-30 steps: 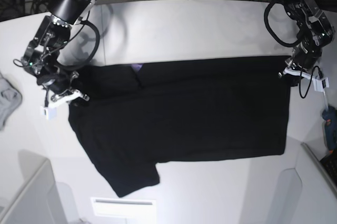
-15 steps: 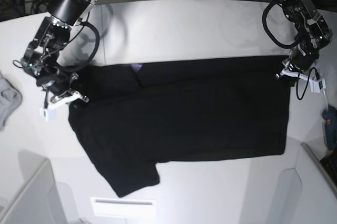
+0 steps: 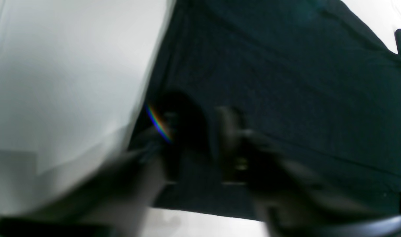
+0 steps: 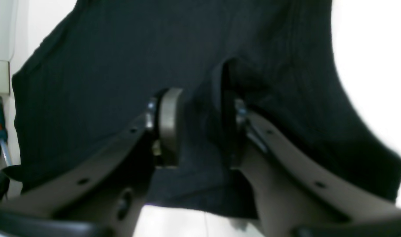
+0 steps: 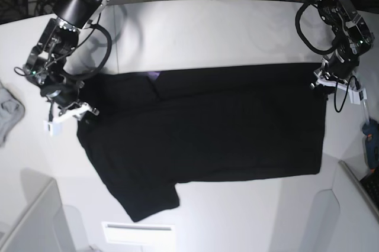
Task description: Fold the T-shirt properly
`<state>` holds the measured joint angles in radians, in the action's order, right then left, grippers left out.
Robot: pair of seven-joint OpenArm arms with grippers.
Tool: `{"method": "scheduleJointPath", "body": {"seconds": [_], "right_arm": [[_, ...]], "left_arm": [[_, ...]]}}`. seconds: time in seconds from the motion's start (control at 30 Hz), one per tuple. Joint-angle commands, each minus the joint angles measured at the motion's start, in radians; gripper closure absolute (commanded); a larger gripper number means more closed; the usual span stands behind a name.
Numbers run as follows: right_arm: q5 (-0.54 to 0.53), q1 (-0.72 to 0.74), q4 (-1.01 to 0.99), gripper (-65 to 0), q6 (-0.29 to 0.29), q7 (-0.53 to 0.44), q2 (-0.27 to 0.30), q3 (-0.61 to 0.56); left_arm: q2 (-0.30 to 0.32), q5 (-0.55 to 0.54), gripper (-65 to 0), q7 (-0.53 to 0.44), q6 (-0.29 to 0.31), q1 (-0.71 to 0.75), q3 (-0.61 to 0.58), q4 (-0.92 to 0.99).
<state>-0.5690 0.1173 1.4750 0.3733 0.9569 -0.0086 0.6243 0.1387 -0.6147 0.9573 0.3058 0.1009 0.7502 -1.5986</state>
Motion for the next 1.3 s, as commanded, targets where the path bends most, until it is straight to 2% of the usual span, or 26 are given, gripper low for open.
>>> {"method": "scheduleJointPath", "body": {"seconds": [0.0,0.07,0.13,0.2,0.3,0.43,0.53,0.6,0.7,0.8,1.03,1.27], "right_arm": [[-0.023,0.002,0.034,-23.9,0.000,-0.032,0.009,0.002],[-0.026,-0.029,0.080,-26.1,0.000,-0.062,0.008,-0.001],[-0.027,-0.064,0.134,-26.7,0.000,-0.074,0.005,-0.004],[-0.027,-0.090,0.187,-26.7,0.000,-0.068,0.003,-0.004],[-0.027,-0.166,0.309,-26.4,-0.004,-0.075,-0.029,0.016],[-0.029,-0.262,0.467,-27.3,-0.063,-0.075,-0.098,0.102],[-0.029,-0.308,0.477,-30.8,-0.073,-0.068,-0.106,0.116],[-0.030,-0.336,0.461,-35.3,-0.102,-0.068,-0.110,0.118],[-0.030,-0.353,0.413,-39.9,-0.150,-0.075,-0.110,0.116],[-0.030,-0.336,0.329,-39.8,-0.165,-0.077,-0.106,0.125],[-0.030,-0.253,0.148,-36.5,-0.164,-0.077,-0.103,0.214],[-0.029,-0.198,0.062,-36.2,-0.164,-0.074,-0.080,0.217]], "left_arm": [[0.016,-0.018,-33.6,-0.022,0.005,-0.008,0.005,-0.019],[0.016,-0.023,-44.6,-0.022,0.006,-0.008,0.005,-0.021],[0.016,-0.024,-52.7,-0.022,0.006,-0.007,0.005,-0.033],[0.014,-0.024,-56.4,-0.022,0.006,0.001,0.005,-0.069],[0.008,-0.024,-57.1,-0.021,0.006,0.041,0.021,-0.159],[-0.026,-0.026,-57.1,-0.021,0.008,0.099,0.119,-0.213],[-0.049,-0.026,-57.1,-0.021,0.010,0.139,0.190,-0.204],[-0.061,-0.026,-57.1,-0.021,0.039,0.165,0.217,-0.194],[-0.066,-0.026,-57.1,-0.021,0.137,0.196,0.239,-0.174],[-0.064,-0.024,-57.1,-0.021,0.188,0.204,0.248,-0.121],[-0.064,-0.021,-57.1,-0.021,0.195,0.204,0.260,-0.065],[-0.066,-0.020,-57.1,-0.021,0.195,0.194,0.253,-0.065]]}}
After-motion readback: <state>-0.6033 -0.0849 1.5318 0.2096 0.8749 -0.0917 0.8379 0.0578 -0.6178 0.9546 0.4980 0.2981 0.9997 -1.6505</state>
